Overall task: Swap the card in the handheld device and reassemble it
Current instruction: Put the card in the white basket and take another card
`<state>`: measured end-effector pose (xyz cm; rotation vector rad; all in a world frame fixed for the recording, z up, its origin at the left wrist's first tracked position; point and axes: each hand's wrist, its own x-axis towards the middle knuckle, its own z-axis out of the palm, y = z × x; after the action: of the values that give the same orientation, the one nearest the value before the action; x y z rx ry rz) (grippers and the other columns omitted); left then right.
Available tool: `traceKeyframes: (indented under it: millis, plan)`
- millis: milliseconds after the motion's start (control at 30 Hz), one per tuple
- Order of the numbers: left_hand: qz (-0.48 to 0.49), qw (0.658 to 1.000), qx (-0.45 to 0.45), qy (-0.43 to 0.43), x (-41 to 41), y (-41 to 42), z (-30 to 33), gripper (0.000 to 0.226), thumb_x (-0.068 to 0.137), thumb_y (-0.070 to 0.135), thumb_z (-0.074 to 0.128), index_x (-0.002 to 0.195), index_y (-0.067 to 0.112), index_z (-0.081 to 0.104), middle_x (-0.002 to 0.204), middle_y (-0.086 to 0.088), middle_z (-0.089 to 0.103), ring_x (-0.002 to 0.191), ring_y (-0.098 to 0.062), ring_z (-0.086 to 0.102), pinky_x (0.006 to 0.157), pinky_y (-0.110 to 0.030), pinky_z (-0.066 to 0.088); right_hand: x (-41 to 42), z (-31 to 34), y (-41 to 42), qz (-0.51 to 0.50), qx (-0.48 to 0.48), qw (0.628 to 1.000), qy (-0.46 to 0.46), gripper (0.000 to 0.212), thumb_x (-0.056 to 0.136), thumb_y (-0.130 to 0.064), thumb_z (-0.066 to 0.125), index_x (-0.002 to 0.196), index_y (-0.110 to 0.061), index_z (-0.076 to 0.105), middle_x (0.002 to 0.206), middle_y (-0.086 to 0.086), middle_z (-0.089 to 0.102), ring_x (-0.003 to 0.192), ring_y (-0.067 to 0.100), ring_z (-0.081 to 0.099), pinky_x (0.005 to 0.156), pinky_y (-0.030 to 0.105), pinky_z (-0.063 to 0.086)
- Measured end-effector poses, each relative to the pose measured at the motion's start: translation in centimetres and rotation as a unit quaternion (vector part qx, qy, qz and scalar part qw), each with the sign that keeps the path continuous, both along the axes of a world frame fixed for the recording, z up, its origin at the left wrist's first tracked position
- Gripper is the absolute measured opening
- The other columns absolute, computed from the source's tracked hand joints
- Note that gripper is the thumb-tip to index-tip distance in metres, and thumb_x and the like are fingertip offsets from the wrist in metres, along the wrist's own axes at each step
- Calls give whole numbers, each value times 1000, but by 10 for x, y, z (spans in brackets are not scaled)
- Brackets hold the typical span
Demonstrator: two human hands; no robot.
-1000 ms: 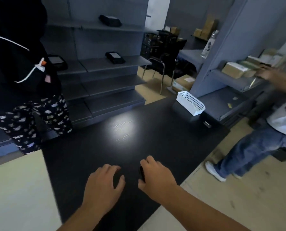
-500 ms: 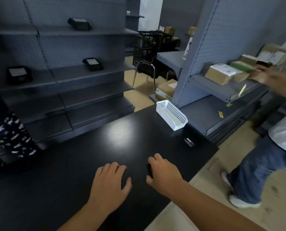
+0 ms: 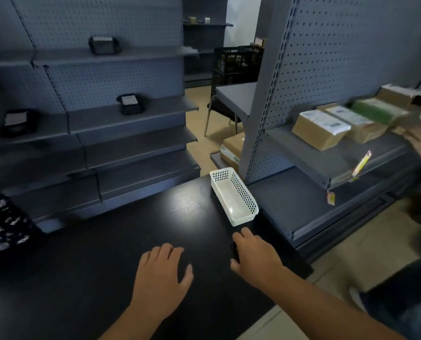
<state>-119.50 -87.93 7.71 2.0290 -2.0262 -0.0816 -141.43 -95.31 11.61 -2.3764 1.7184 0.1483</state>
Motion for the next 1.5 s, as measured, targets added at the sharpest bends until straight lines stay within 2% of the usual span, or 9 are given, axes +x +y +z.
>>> traceKeyframes:
  millis: [133, 367, 600, 833, 933, 1133, 1267, 1367, 1500]
  plan:
    - [6, 1000, -5, 19, -18, -57, -17, 42, 83, 48, 67, 115, 21, 72, 101, 4, 68, 92, -17, 65, 87, -39, 55, -19, -18, -54, 8, 8, 1000, 24, 43, 95, -39, 65, 130, -17, 52, 133, 4, 48, 112, 27, 60, 75, 33, 45]
    - [13, 999, 36, 27, -31, -133, -48, 48, 86, 50, 58, 121, 19, 70, 110, 0, 68, 102, -22, 63, 94, -42, 53, -26, -41, -143, 23, 28, 998, 46, 41, 95, -40, 62, 128, -18, 52, 133, 3, 50, 116, 27, 59, 87, 38, 53]
    - [62, 995, 66, 32, -10, -148, -67, 49, 87, 50, 53, 120, 18, 69, 110, -1, 67, 101, -22, 62, 93, -42, 53, -7, -75, -240, 67, 35, 995, 62, 39, 94, -38, 67, 124, -17, 54, 129, 3, 53, 110, 25, 62, 86, 39, 59]
    - [123, 985, 118, 23, 11, -153, -81, 45, 88, 49, 55, 120, 19, 69, 111, 0, 68, 102, -21, 63, 93, -44, 54, 12, -128, -320, 100, 51, 991, 73, 39, 94, -39, 67, 122, -15, 54, 123, 4, 52, 102, 27, 64, 79, 37, 52]
    - [146, 980, 133, 15, 14, -155, -86, 42, 87, 46, 61, 117, 18, 70, 109, -1, 69, 102, -23, 64, 92, -44, 55, 16, -148, -332, 118, 70, 987, 88, 36, 95, -37, 68, 119, -15, 52, 117, 4, 50, 95, 27, 63, 72, 35, 48]
    - [170, 970, 174, -9, 15, -155, -90, 51, 89, 48, 39, 115, 17, 71, 108, -1, 70, 99, -23, 65, 91, -43, 54, 16, -170, -341, 124, 76, 986, 85, 22, 101, -33, 58, 113, -15, 52, 110, 3, 48, 89, 25, 60, 76, 38, 55]
    - [188, 966, 177, -1, 14, -153, -91, 35, 90, 38, 59, 110, 14, 72, 103, -3, 69, 95, -26, 65, 88, -45, 54, 14, -158, -332, 124, 116, 982, 77, 22, 103, -30, 58, 118, -14, 58, 117, 4, 53, 98, 25, 61, 88, 42, 56]
    - [183, 967, 176, 9, 12, -151, -92, 33, 85, 33, 74, 110, 12, 73, 103, -5, 70, 94, -27, 66, 88, -47, 55, 1, -137, -307, 125, 42, 991, 19, 23, 98, -20, 65, 120, -12, 64, 120, 5, 62, 104, 25, 62, 91, 42, 55]
    - [159, 975, 156, 22, 6, -153, -92, 34, 83, 32, 76, 110, 11, 74, 102, -7, 71, 92, -28, 68, 85, -48, 56, -38, -111, -239, 190, -74, 974, -100, 45, 78, -11, 79, 121, -9, 69, 119, 5, 66, 108, 23, 63, 92, 36, 56]
